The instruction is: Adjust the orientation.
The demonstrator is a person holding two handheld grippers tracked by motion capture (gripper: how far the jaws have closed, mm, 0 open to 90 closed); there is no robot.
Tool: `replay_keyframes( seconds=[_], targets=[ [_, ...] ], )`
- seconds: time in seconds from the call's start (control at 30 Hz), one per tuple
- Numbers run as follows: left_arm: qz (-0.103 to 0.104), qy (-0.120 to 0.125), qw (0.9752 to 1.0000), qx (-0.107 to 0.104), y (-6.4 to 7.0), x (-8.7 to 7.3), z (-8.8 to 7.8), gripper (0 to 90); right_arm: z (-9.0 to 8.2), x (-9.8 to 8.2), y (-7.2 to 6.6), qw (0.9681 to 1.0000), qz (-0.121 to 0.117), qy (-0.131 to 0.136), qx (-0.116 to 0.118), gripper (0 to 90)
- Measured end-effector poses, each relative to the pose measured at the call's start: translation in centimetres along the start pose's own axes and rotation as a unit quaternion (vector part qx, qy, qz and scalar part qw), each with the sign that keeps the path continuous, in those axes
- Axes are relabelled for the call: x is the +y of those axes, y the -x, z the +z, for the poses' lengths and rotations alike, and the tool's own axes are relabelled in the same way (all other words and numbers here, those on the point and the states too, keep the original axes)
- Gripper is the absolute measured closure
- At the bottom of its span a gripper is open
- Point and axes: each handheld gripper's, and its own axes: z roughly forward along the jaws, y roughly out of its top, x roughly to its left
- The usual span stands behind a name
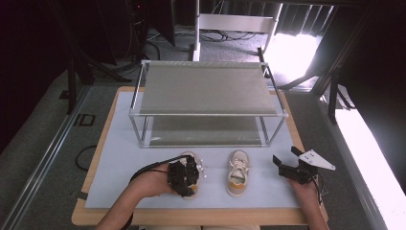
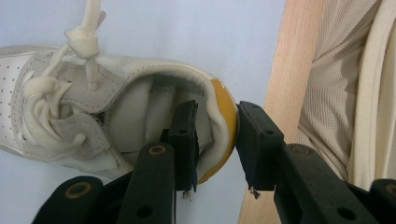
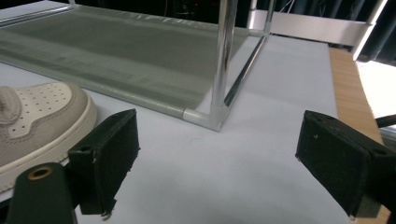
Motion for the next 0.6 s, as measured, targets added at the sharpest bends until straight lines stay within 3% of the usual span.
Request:
replay_keyframes(
  seconds=[0.17,0.27,0.33,0.43,0.6],
  targets=[
    [0.005,-0.004,1.0000,-0.003,-0.1,0.1,0.0,67.8,0.1,0.5,0.1,0.9979,0.013,-0.033,0.055,12.2],
    [0.007,-0.004,1.0000,-0.005,-0.2,0.1,0.0,67.9,-0.2,1.3,-0.5,0.9954,0.001,-0.040,0.087,13.3],
    [0.008,-0.005,1.0000,-0.004,-0.2,0.1,0.0,67.9,-0.5,2.1,-1.1,0.9948,-0.016,-0.034,0.094,13.3],
    [0.008,-0.005,1.0000,-0.002,-0.1,0.1,0.0,67.9,-1.1,3.4,-2.0,0.9906,-0.031,-0.032,0.129,15.6],
    [0.008,-0.004,1.0000,-0.004,-0.1,0.0,0.0,68.0,-1.9,5.4,-3.3,0.9763,-0.064,-0.039,0.203,21.6]
  ],
)
